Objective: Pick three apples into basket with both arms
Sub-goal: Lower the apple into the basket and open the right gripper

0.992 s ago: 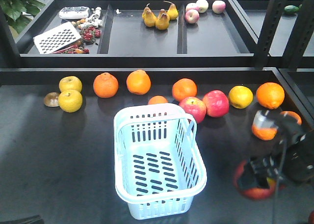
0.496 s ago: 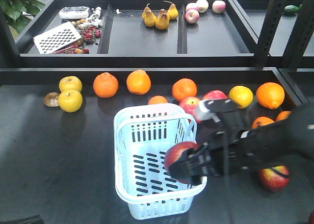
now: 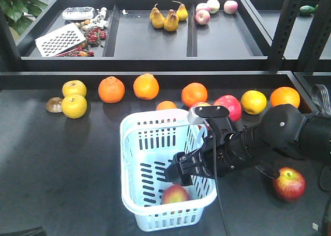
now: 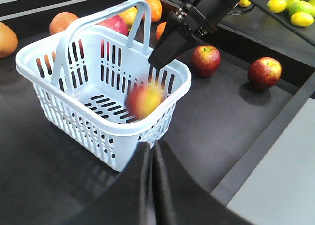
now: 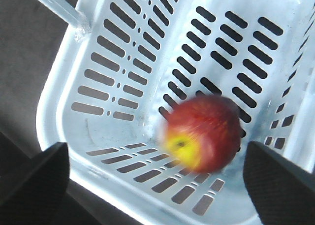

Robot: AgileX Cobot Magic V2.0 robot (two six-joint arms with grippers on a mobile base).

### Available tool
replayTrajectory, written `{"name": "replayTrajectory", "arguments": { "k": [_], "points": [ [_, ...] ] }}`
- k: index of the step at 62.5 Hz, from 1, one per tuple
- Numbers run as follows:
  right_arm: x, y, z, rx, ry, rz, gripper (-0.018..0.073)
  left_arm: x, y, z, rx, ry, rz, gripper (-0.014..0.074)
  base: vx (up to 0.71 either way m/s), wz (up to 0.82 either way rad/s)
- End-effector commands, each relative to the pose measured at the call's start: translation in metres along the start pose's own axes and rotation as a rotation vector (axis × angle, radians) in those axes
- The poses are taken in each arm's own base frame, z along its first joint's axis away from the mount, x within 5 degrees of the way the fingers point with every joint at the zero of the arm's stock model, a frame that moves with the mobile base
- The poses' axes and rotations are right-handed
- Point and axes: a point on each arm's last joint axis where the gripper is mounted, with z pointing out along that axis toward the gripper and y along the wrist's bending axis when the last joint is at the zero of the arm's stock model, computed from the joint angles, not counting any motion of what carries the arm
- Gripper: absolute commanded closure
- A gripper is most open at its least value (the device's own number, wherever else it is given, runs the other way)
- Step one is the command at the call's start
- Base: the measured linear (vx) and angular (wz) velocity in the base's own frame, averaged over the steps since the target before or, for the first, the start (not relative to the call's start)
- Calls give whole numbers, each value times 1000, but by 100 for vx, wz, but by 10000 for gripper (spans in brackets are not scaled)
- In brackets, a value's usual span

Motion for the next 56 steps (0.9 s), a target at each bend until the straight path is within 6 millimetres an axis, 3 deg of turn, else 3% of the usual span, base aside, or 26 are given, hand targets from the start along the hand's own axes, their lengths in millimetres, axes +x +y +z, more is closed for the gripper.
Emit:
{"name": "replayTrajectory", "arguments": {
  "k": [1, 9, 16, 22, 32, 40, 48, 56],
  "points": [
    [-13, 8, -14, -12, -74, -18, -162, -12, 1, -2, -13, -65, -27, 603, 0, 0],
    [-11, 11, -21, -31, -70, -7, -111, -12, 1, -2, -13, -65, -27, 603, 0, 0],
    [-7, 19, -39, -38, -49, -8, 13, -12, 1, -2, -13, -65, -27, 603, 0, 0],
    [1, 18, -57, 38, -10, -21, 196, -12, 1, -2, -13, -64, -26, 603, 0, 0],
    [12, 6, -91, 296, 10, -42, 575, -12, 1, -2, -13, -64, -26, 603, 0, 0],
    [16, -7, -115, 510, -16, -51, 566, -12, 1, -2, -13, -64, -26, 603, 0, 0],
    [15, -15, -124, 598, -39, -49, 538, -12, 1, -2, -14, -65, -26, 603, 0, 0],
    [13, -43, -136, 642, -90, 64, 463, -12, 1, -2, -14, -65, -26, 603, 0, 0]
  ]
}}
